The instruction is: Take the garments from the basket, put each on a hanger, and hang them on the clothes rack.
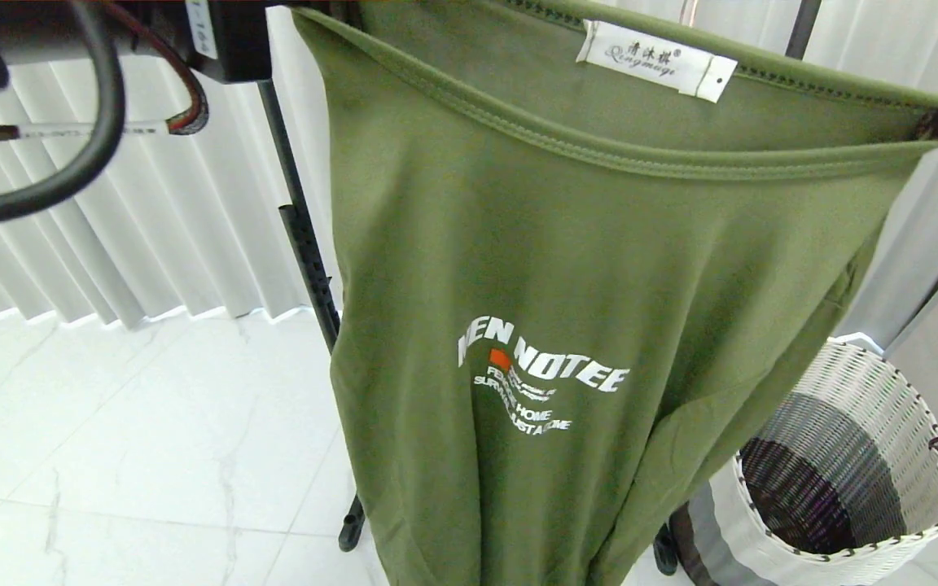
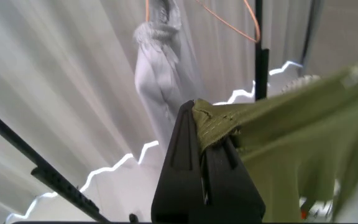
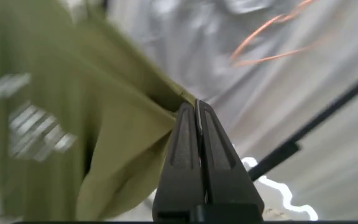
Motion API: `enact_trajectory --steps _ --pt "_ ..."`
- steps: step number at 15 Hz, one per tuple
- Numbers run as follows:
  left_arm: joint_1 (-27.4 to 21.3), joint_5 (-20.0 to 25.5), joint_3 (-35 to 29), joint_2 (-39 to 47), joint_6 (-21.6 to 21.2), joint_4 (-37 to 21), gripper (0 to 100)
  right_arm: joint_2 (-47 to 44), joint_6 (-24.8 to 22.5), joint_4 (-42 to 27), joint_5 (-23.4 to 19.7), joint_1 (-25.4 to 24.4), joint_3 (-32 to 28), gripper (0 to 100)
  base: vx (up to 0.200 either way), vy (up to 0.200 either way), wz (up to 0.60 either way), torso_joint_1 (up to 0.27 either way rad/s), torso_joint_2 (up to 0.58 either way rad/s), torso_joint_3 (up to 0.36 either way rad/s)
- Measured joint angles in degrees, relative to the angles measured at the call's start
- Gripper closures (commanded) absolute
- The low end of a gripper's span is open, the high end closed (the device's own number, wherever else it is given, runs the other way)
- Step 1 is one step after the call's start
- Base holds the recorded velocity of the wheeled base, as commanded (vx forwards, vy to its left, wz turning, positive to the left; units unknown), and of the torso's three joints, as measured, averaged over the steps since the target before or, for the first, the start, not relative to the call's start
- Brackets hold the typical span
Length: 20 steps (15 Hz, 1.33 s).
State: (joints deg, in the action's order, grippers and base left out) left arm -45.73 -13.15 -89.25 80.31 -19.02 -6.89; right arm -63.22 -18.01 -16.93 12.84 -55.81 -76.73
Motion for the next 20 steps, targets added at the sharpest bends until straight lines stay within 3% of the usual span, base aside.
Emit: enact_trajectory --steps 2,6,9,10,13,16,20 --pt "-0.50 -1.02 -0.22 1.16 -0.06 0.40 100 2.04 0.00 -2.02 -0.06 -4.00 1.21 100 0.000 0.000 0.00 0.000 0.00 0.000" --pt "-1.49 -3.27 0.00 1.27 0.35 -0.90 100 2.94 -0.06 -2.02 0.55 -5.40 2.50 100 0.000 0.000 0.00 0.000 0.00 0.000" --pt "-1.66 -3.32 -0.22 -0.73 1.29 -10.52 100 2.22 -1.29 -0.59 1.63 -1.68 2.76 100 0.000 0.000 0.00 0.000 0.00 0.000" --pt "-1.95 -3.32 -0.33 -1.90 2.57 -16.37 100 1.65 -2.96 1.89 2.73 0.52 2.83 100 0.000 0.000 0.00 0.000 0.00 0.000" --pt "-6.83 -3.32 -1.00 -5.97 9.56 -28.77 100 -1.68 -4.79 12.86 3.67 3.83 2.97 100 0.000 0.000 0.00 0.000 0.00 0.000" --pt "-14.30 -3.35 -1.41 -8.70 16.02 -32.52 100 -6.12 -5.41 20.72 3.47 3.69 2.52 100 0.000 0.000 0.00 0.000 0.00 0.000" --pt "-18.25 -3.46 -1.52 -9.91 17.25 -32.82 100 -9.65 -6.02 21.69 3.58 2.80 1.60 100 0.000 0.000 0.00 0.000 0.00 0.000"
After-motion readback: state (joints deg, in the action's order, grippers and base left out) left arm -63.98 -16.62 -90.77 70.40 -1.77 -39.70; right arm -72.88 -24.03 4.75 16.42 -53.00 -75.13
